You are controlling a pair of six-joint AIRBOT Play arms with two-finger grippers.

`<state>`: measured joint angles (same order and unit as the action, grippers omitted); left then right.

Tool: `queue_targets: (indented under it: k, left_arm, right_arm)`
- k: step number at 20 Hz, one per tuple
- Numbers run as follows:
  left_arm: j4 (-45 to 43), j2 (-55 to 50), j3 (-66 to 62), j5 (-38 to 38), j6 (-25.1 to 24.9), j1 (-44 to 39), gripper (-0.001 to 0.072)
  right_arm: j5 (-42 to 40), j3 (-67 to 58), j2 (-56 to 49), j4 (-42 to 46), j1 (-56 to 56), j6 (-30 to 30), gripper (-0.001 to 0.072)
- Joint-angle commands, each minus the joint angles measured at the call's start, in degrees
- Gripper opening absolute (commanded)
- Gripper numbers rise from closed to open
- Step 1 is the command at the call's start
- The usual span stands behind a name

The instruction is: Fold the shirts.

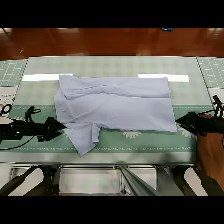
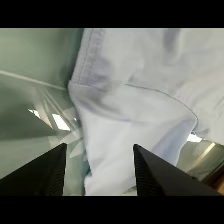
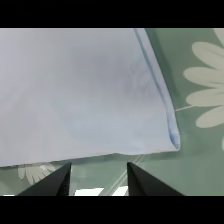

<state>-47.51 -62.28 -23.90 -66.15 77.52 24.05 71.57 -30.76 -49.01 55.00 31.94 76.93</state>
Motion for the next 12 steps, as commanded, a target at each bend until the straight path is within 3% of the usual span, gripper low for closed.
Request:
queue_targets:
  k: [1, 7, 8, 9, 10, 12]
  left_arm:
    - [0.0, -2.3, 0.0, 3.6, 3.7, -5.3, 0.0504]
    - [5.1, -5.7, -0.1, 10.6, 4.0, -18.9, 0.0503]
    - [5.0, -6.1, -0.4, 10.6, 4.0, -19.5, 0.0466]
    - [5.0, -6.3, -0.7, 10.1, 4.0, -19.3, 0.0192]
    - [5.1, -6.2, -1.1, 9.9, 3.7, -19.3, 0.003]
    - [5.1, -6.2, -2.4, 8.7, 3.5, -19.3, 0.002]
  right_arm:
    - [0.2, 0.0, 0.1, -3.3, 0.0, -1.0, 0.0411]
    - [0.3, 0.0, 0.1, -4.2, 0.0, -4.6, 0.0411]
    - [0.2, 0.0, 0.1, -3.9, 0.0, -4.6, 0.0411]
    - [-0.1, 0.0, 0.1, -3.7, 0.0, -4.6, 0.0411]
    - [-0.3, 0.0, 0.1, -2.8, 0.0, -4.6, 0.0411]
    - [-1.4, 0.0, 0.1, 0.4, 0.0, -1.9, 0.0411]
